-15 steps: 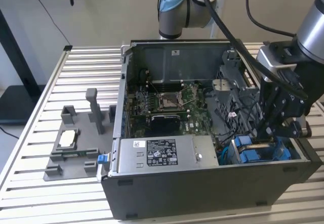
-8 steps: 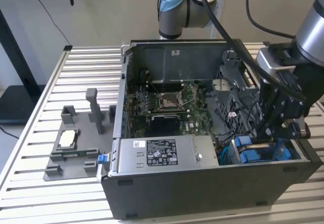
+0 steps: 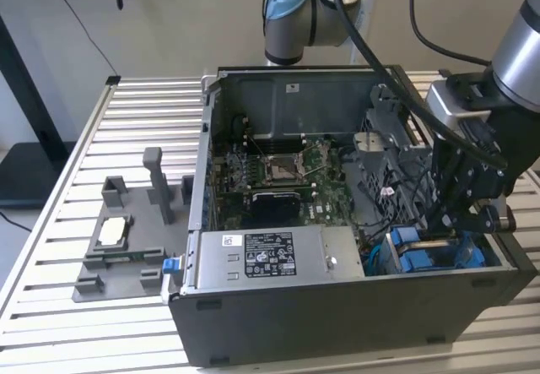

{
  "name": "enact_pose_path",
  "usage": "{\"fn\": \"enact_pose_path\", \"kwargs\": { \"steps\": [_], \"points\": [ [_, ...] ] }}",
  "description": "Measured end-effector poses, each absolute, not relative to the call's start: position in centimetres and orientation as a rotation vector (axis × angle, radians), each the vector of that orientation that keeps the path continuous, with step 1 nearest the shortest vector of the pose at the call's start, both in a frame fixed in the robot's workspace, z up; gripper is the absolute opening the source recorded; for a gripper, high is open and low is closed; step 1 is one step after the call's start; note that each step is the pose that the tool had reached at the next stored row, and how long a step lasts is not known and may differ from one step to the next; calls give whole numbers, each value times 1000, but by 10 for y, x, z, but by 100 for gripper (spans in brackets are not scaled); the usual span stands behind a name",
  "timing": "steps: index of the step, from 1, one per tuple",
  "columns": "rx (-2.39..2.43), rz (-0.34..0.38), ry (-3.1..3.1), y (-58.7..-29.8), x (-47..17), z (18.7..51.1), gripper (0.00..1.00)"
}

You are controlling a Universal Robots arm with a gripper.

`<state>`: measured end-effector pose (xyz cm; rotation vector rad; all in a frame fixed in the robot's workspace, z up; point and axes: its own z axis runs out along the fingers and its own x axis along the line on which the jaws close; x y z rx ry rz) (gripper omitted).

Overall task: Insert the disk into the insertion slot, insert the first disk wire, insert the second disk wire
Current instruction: 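Insert the second disk wire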

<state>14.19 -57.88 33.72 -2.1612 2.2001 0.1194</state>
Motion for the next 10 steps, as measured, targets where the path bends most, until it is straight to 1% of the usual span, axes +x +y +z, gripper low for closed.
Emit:
{"fn": "enact_pose_path", "kwargs": {
  "steps": [10],
  "points": [
    [-2161, 120, 2200, -579, 142, 335, 16]
  ]
}}
